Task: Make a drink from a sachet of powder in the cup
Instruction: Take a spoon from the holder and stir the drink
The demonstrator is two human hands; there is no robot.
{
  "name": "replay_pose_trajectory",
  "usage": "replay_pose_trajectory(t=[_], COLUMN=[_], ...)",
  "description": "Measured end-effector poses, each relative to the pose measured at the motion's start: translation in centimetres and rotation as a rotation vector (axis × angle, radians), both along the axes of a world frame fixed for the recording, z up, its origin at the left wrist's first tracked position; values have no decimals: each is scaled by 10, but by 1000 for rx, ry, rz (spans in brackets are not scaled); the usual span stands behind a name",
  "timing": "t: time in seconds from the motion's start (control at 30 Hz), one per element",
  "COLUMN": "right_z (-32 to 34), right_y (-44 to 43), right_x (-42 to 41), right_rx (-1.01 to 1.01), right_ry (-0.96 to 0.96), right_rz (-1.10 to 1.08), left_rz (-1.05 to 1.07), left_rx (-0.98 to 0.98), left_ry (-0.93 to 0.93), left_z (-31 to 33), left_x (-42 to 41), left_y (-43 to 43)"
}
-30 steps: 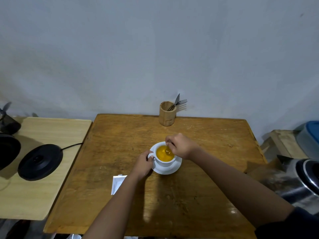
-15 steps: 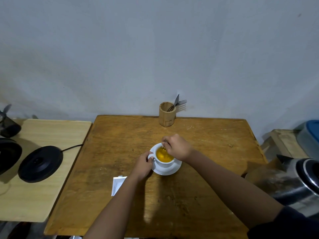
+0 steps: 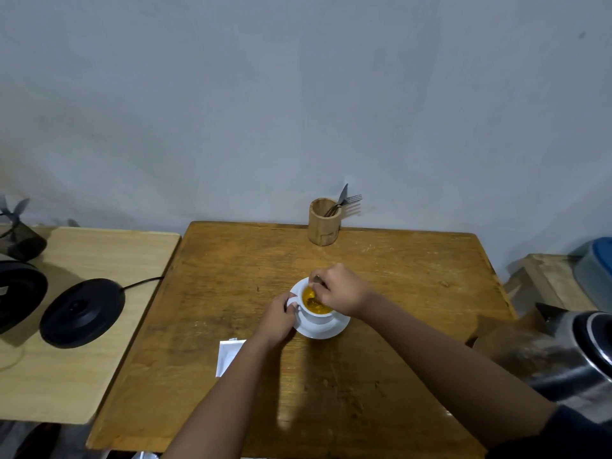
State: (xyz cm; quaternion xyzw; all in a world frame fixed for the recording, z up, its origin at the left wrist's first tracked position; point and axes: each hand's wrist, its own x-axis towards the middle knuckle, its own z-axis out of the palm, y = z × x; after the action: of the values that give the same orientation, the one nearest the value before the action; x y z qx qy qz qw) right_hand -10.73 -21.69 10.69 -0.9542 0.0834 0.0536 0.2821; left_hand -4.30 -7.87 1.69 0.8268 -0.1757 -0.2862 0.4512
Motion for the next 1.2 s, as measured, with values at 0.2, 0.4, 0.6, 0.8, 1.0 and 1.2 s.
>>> replay_pose_trajectory(t=[0.2, 0.4, 0.6, 0.8, 1.0, 1.2], right_z=[-5, 0, 7, 0, 0, 9], right_y=[-2, -16, -12, -1, -8, -19], right_x=[3, -5, -6, 2, 1, -6], right_rx=[-52, -135, -128, -35, -129, -113], right_ry=[-33, 42, 90, 6, 25, 107], right_rz=[-20, 39, 155, 131, 118, 126], left_rz=[-15, -14, -28, -27, -18, -19], left_rx=[11, 22, 8, 3, 9, 19], left_ry=[25, 38, 33, -1, 17, 21], left_z=[4, 3, 3, 1, -1, -1], left_x=[1, 2, 2, 3, 4, 4], left_y=[-1, 1, 0, -1, 0, -2])
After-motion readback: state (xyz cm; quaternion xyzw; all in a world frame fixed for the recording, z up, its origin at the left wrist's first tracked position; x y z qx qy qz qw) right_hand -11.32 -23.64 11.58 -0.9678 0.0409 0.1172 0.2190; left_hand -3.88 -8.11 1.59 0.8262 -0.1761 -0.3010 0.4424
